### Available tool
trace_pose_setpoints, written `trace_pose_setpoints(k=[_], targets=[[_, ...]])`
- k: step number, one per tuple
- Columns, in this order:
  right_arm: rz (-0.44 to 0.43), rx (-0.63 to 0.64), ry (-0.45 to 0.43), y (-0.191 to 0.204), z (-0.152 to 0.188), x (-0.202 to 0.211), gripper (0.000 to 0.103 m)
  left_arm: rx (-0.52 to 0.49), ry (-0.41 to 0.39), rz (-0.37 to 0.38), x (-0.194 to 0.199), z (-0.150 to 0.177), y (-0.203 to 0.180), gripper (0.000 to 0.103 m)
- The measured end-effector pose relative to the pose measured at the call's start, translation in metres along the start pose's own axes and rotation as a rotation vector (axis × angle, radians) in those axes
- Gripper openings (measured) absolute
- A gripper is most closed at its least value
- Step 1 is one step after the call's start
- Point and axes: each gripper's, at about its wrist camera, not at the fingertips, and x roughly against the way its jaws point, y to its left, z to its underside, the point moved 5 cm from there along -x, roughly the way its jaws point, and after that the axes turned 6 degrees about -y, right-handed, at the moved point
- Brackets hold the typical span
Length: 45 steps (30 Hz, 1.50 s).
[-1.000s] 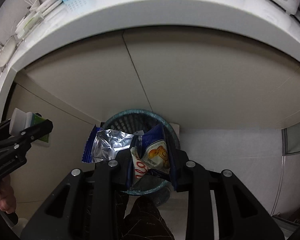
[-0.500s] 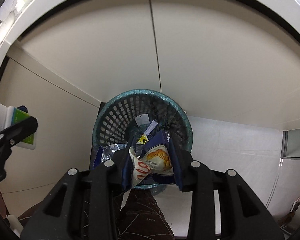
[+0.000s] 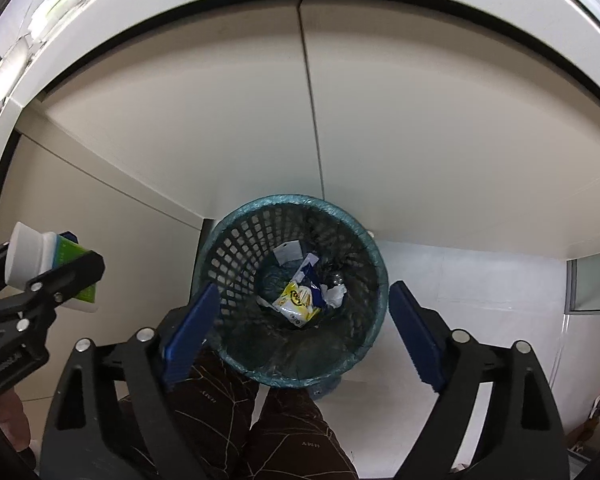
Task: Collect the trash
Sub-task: 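Open right tool to drop the blue wrapper while left tool releases the bottle, then raise both tools back up over the counter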
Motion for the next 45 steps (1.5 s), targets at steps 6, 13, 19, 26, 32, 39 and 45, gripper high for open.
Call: trace_pose_setpoints(k=[6,13,19,26,32,39,45], targets=[[0.027,-0.057,-0.062,-0.019,-0.006,0.030,0.091,0.000,0.011,0.015,-0.017,-0.001,-0.009,0.047],[0.062,-0.121,-0.104,-0.050,-0.004,0.056,0.094,-0.041,0.008,0.032,-0.044,0.001,-0.022,0.047],[0.072,-0.144,-0.113,-0.071,0.005,0.065,0.094,-0.043,0.017,0.040,-0.059,0.002,-0.031,0.047],[0.079,-0.148,-0.119,-0.082,0.009,0.070,0.094,-0.073,0.025,0.051,-0.064,0.003,-0.047,0.047],[0.076,-0.144,-0.120,-0.084,0.010,0.071,0.094,-0.087,0.016,0.062,-0.062,0.001,-0.055,0.055],[0.063,-0.139,-0.123,-0.079,0.006,0.072,0.094,-0.092,-0.010,0.064,-0.056,-0.002,-0.058,0.067],[0.053,-0.139,-0.148,-0.076,-0.001,0.078,0.094,-0.081,-0.064,0.066,-0.036,-0.012,-0.056,0.082]])
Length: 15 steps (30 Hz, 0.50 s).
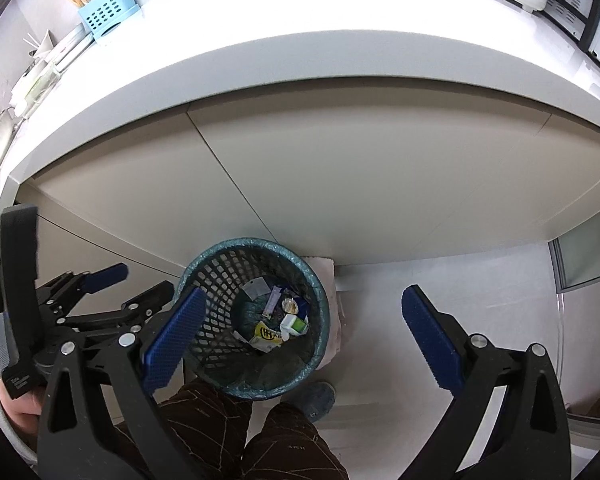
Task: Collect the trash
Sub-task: 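Raise both tools back up over the counter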
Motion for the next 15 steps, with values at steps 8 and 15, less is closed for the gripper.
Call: trace_pose_setpoints(k=[8,15], targets=[[0.014,-0.012,-0.077,-0.004,-0.035,0.023,0.094,0.053,-0.106,-0.009,0.053,-0.029,0.015,0.097],[0.029,-0.029,-0.158,-0.010,-0.087,0.046,0.094,0.058,-0.181,-0.021,0.091,-0.067,0.026,0.097]])
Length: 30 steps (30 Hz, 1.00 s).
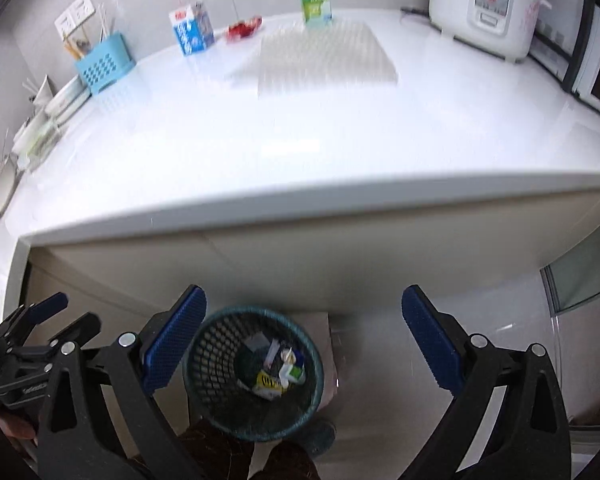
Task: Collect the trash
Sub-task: 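Raise both tools back up over the counter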
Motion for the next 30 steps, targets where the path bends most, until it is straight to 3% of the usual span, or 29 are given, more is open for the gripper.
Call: trace_pose_setpoints(k=[19,30], targets=[[0.044,-0.004,-0.126,0.016,-0.133,-0.002,0.094,0.011,-0.097,0.000,0.009,-0.167,0.029,0.097],[0.075,-0.022,-0.132,0.026,-0.200,-0.031,0.094,0.020,-0.116,0.017,-0.023,-0.251,0.052,0.097]])
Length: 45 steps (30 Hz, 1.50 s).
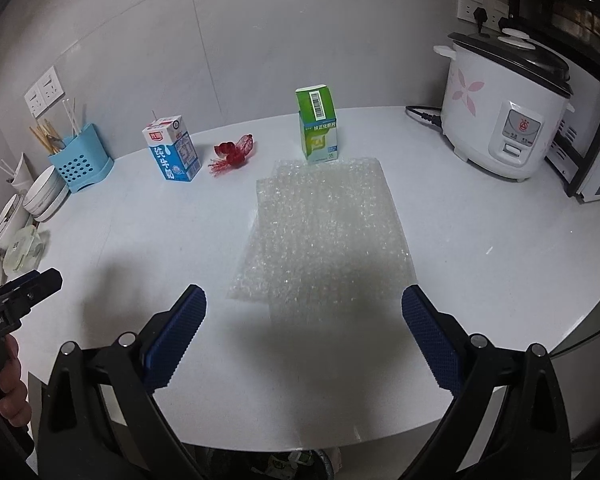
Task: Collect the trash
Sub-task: 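Raise both tools back up over the counter, then grasp the milk carton with left tool while right tool grasps bubble wrap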
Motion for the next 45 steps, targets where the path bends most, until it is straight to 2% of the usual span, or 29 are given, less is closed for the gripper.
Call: trace_pose_setpoints(k=[7,11,16,18,24,29,33,36,41,45], targets=[[0.060,0.007,0.075,-0.003,-0.022,-0.055,0.094,-0.020,0.000,0.002,-0.049,-0.049,0.013,0.097],[0.077,-0.032,0.134,-0.013,-0.027,-0.088,0.094,-0.035,0.007,0.006,-0.087,-0.073,0.017,0.097],[0.114,-0.077,0.189,-0.030,-0.028,-0.121,0.094,-0.052,0.010,0.006,-0.134,-0.092,0.015,0.097],[0.116,-0.099,0.221,-0.036,-0.025,-0.132,0.094,-0.071,0.012,-0.015,-0.154,-0.098,0.013,0.096],[0.116,-0.107,0.258,-0.045,-0.025,-0.154,0.094,-0.095,0.017,0.002,-0.196,-0.113,0.006,0.096],[0.107,-0.088,0.288,-0.047,-0.024,-0.169,0.094,-0.099,0.014,0.017,-0.218,-0.122,0.004,0.096],[0.105,-0.099,0.351,-0.045,-0.016,-0.179,0.094,-0.106,0.022,0.005,-0.233,-0.127,0.002,0.096],[0.120,-0.059,0.371,-0.039,-0.011,-0.183,0.096,-0.112,0.015,-0.004,-0.239,-0.131,-0.003,0.096],[0.103,-0.063,0.414,-0.041,-0.011,-0.186,0.096,-0.120,-0.006,-0.014,-0.243,-0.141,-0.010,0.095],[0.108,-0.049,0.433,-0.040,-0.010,-0.187,0.095,-0.134,-0.009,-0.013,-0.242,-0.144,-0.009,0.079]])
